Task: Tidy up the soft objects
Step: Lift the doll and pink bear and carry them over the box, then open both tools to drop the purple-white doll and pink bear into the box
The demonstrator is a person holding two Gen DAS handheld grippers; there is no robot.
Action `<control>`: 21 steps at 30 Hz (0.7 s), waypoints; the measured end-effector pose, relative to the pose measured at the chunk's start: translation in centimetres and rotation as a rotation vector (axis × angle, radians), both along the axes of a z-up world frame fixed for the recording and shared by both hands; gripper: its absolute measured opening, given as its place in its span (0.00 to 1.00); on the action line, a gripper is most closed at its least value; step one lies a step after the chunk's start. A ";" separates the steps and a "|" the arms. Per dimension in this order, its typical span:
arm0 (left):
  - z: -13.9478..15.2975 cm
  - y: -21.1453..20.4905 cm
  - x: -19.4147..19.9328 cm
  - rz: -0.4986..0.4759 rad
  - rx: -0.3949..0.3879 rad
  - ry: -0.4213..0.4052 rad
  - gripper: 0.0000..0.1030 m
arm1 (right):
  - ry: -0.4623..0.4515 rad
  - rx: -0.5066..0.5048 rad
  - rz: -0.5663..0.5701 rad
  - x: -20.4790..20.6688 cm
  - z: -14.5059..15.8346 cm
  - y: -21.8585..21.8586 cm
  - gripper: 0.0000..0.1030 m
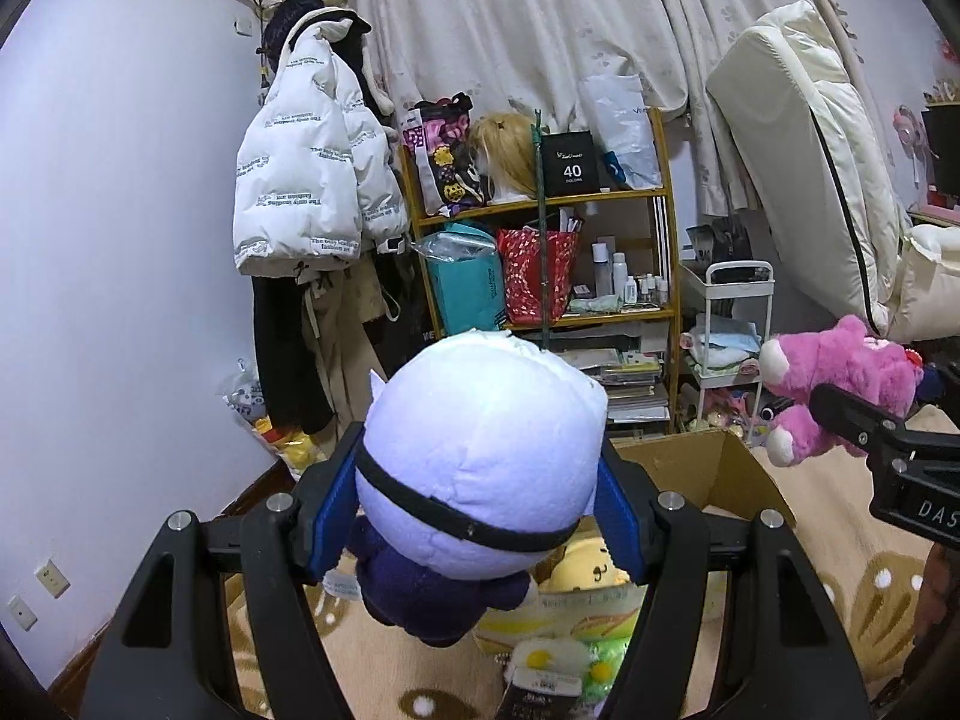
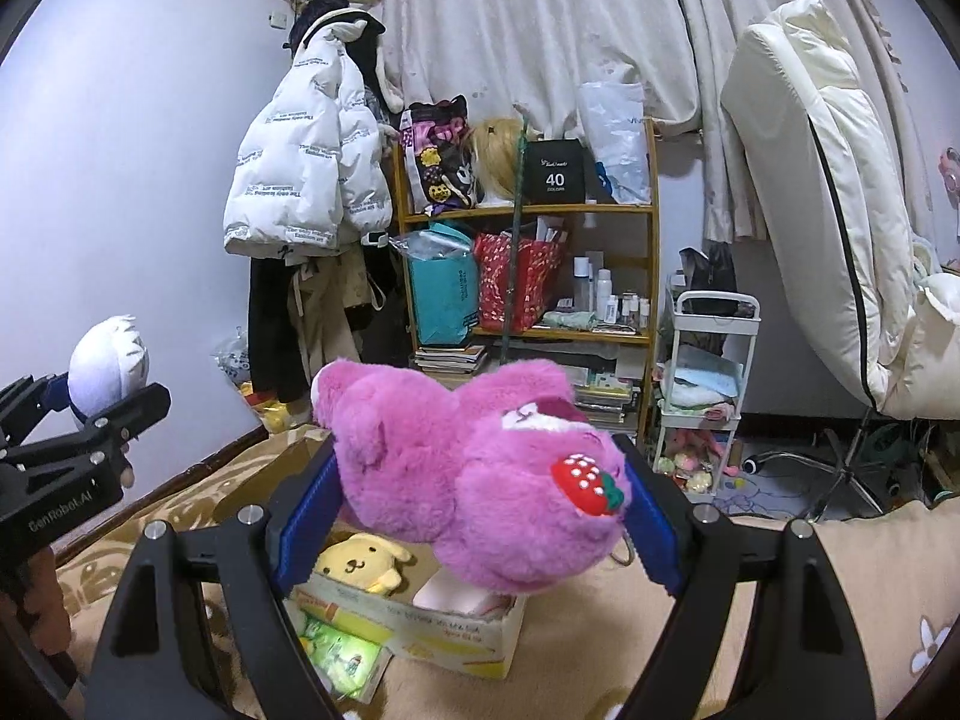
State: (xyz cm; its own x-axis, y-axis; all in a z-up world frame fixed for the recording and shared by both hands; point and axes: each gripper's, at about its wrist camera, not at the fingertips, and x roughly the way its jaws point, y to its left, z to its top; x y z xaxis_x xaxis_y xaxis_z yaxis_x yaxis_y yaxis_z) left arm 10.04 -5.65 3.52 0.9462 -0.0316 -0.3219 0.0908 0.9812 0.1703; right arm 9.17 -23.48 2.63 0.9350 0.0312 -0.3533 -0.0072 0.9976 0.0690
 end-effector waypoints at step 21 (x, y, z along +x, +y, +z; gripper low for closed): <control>-4.8 -0.3 4.7 -0.015 -0.044 0.105 0.66 | 0.077 0.037 0.009 4.3 -3.3 -1.6 0.86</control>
State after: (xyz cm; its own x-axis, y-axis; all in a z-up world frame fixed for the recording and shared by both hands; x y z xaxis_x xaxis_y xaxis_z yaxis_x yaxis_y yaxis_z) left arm 14.78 -5.96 -1.27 0.9066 -0.0620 -0.4174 0.1205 0.9860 0.1154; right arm 13.49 -25.05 -0.71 0.9046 0.0542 -0.4227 -0.0098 0.9943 0.1066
